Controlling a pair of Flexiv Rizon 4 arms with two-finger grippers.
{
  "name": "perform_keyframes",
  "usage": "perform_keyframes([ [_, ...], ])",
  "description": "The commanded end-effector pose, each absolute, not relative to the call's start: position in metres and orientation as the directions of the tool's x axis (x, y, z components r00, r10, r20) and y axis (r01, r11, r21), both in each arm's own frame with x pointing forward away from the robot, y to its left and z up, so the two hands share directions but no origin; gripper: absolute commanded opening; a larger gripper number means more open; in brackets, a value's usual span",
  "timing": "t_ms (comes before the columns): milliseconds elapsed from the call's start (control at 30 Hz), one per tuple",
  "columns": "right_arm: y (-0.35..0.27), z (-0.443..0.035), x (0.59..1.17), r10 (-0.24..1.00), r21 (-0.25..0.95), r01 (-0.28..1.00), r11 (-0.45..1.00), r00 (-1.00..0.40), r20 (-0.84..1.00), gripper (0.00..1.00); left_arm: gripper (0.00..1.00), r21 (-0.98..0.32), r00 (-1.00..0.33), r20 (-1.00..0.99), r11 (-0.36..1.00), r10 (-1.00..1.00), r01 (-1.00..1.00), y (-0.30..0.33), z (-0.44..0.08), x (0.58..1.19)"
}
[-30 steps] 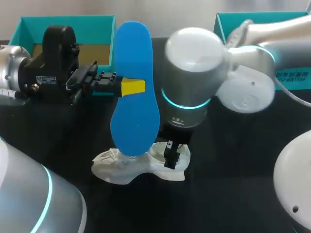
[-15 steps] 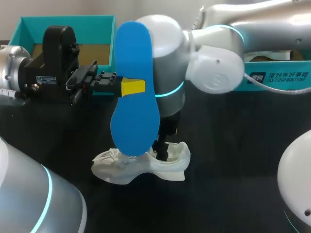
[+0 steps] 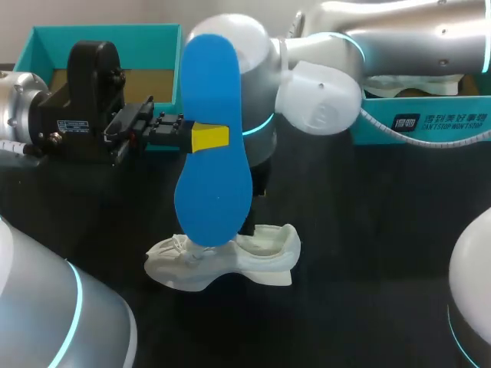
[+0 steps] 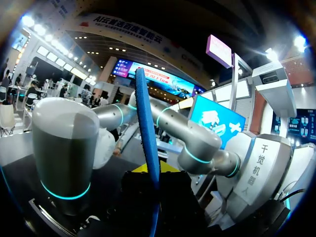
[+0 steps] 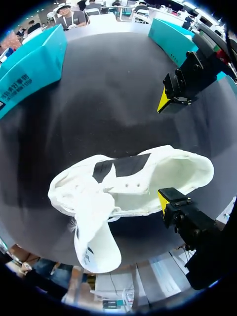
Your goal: Take the shoe out of the shoebox, open the shoe tongue, remove and reinsert the insole, then place the shoe into the shoebox
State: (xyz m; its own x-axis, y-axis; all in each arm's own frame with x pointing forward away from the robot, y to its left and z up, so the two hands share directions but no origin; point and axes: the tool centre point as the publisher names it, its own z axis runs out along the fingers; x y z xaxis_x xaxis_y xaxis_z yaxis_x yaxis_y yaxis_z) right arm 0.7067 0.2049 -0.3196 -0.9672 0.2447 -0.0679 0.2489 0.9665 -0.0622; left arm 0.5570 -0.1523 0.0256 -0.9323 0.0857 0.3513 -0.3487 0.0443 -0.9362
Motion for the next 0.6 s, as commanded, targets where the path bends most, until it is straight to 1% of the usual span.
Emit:
perform_keyframes([
  [33, 0.205, -0.335, 0.711, 0.247, -0.044, 0.249, 0.967, -0.967, -0.057, 1.0, 0.0, -0.936, -0.932, 0.351, 0.045, 0.086, -0.349, -0.153, 0.026, 0.557],
  [200, 0.204, -0.351, 0.715, 0.246, 0.003, 0.246, 0.969, -0.968, -0.041, 1.0, 0.0, -0.936, -0.932, 0.351, 0.045, 0.086, -0.349, -0.153, 0.026, 0.557],
  [600, 0.207, -0.376, 0.718, 0.231, 0.022, 0.231, 0.973, -0.973, 0.017, 1.0, 0.0, -0.936, -0.932, 0.351, 0.045, 0.086, -0.349, -0.153, 0.026, 0.557],
])
